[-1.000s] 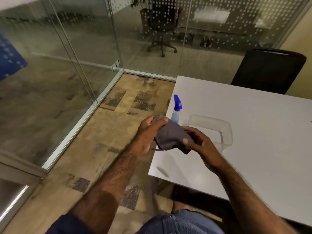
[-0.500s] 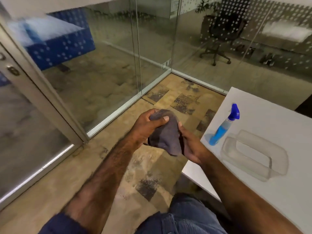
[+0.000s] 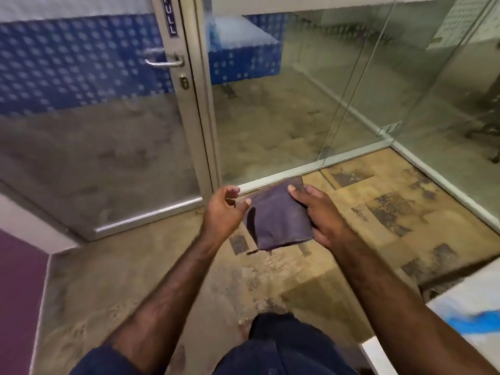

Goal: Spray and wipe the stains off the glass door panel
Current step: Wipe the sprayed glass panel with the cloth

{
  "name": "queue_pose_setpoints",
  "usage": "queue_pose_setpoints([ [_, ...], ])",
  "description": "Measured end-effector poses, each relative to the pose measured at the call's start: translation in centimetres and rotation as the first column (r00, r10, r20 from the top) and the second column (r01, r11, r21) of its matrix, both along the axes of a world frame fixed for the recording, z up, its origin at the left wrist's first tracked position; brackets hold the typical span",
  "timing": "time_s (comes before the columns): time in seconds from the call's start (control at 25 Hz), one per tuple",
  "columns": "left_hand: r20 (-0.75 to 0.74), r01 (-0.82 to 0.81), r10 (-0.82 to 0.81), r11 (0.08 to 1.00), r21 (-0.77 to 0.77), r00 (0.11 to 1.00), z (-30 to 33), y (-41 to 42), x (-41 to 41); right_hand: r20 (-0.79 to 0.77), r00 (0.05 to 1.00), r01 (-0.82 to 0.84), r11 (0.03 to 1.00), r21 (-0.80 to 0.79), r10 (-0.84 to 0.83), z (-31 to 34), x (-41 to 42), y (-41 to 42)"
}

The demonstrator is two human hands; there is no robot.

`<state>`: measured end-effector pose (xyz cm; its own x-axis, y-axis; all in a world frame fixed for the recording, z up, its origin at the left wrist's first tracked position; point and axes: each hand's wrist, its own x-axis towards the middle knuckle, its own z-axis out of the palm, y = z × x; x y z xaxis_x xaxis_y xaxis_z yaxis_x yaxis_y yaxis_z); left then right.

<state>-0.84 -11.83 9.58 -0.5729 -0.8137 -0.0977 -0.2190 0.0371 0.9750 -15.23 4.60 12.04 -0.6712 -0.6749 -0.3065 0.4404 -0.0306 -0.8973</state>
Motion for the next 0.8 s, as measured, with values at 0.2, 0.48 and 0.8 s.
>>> queue_pose_setpoints([
  [0.2, 0.071, 0.367, -0.365, 0.93, -0.012, 0.928, 2.9, -3.0, 1.4, -0.044, 0.984, -0.171, 0.982, 0.082, 0.175, 1.0, 0.4, -9.7],
  [0.48, 0.044, 0.108, -0.105, 0.993, -0.054, 0.993, 3.9, -9.6, 1.2, -0.085, 0.879, -0.464, 0.882, 0.082, 0.47, 3.3, 0.0, -17.8],
  [0.8, -0.127, 0.03, -0.025, 0.999, 0.038, 0.992, 5.6, -16.3, 5.0, -0.518, 0.729, -0.448, 0.884, 0.134, 0.448, 2.9, 0.0, -23.3],
])
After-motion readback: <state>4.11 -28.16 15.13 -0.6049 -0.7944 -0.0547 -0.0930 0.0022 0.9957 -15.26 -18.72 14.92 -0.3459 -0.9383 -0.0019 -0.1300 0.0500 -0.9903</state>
